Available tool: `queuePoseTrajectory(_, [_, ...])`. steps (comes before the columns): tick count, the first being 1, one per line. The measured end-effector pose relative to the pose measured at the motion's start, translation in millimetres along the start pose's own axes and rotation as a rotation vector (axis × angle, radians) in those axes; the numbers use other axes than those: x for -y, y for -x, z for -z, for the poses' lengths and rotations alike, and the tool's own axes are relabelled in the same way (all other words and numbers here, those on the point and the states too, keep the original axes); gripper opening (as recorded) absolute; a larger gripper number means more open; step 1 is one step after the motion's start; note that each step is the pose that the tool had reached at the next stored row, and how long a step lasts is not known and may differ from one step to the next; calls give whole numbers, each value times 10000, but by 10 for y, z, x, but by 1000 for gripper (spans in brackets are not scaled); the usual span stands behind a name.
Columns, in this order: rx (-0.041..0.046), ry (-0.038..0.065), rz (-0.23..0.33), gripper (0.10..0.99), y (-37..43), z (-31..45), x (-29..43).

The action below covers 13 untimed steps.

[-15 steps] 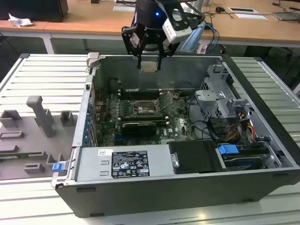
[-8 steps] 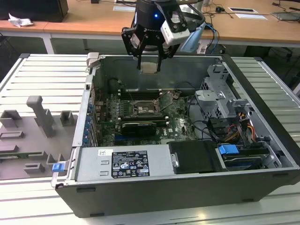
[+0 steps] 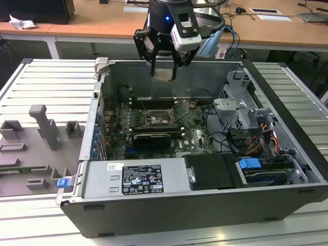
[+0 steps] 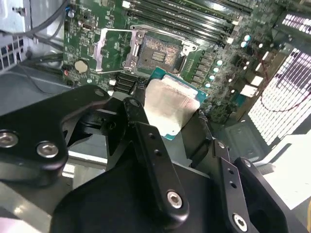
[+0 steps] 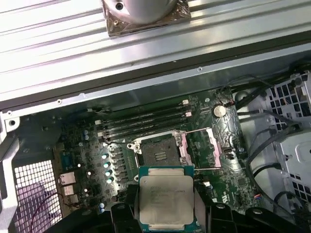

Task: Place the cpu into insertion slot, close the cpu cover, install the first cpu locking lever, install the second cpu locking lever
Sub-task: 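Place the cpu into insertion slot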

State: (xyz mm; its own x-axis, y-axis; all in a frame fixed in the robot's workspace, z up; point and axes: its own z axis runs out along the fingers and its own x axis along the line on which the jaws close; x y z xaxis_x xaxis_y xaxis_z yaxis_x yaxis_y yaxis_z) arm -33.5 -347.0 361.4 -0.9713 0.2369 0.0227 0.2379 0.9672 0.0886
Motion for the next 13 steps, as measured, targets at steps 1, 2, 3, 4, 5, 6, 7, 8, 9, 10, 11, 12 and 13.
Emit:
queuePoseTrajectory(1, [15, 5, -162, 541, 0, -3, 0])
queuePoseTrajectory(2, [35, 8, -395, 541, 0, -8, 1])
queuePoseTrajectory(3, [46, 8, -498, 541, 0, -11, 1])
queuePoseTrajectory(4, [54, 6, -577, 541, 0, -12, 1])
queuePoseTrajectory(5, [63, 4, -669, 541, 0, -15, 1])
queuePoseTrajectory(6, [68, 3, -716, 541, 0, -17, 1])
queuePoseTrajectory(7, [83, 4, -887, 541, 0, -24, 2])
queuePoseTrajectory(8, [91, 7, -967, 541, 1, -27, 2])
queuePoseTrajectory(9, [96, 6, -1021, 541, 1, -29, 3])
queuePoseTrajectory(10, [101, 5, -1072, 541, 1, -31, 3])
queuePoseTrajectory(11, [104, 6, -1104, 541, 1, -32, 3])
queuePoseTrajectory(12, [108, 6, -1150, 541, 1, -34, 3])
queuePoseTrajectory(13, [111, 7, -1186, 541, 1, -36, 3])
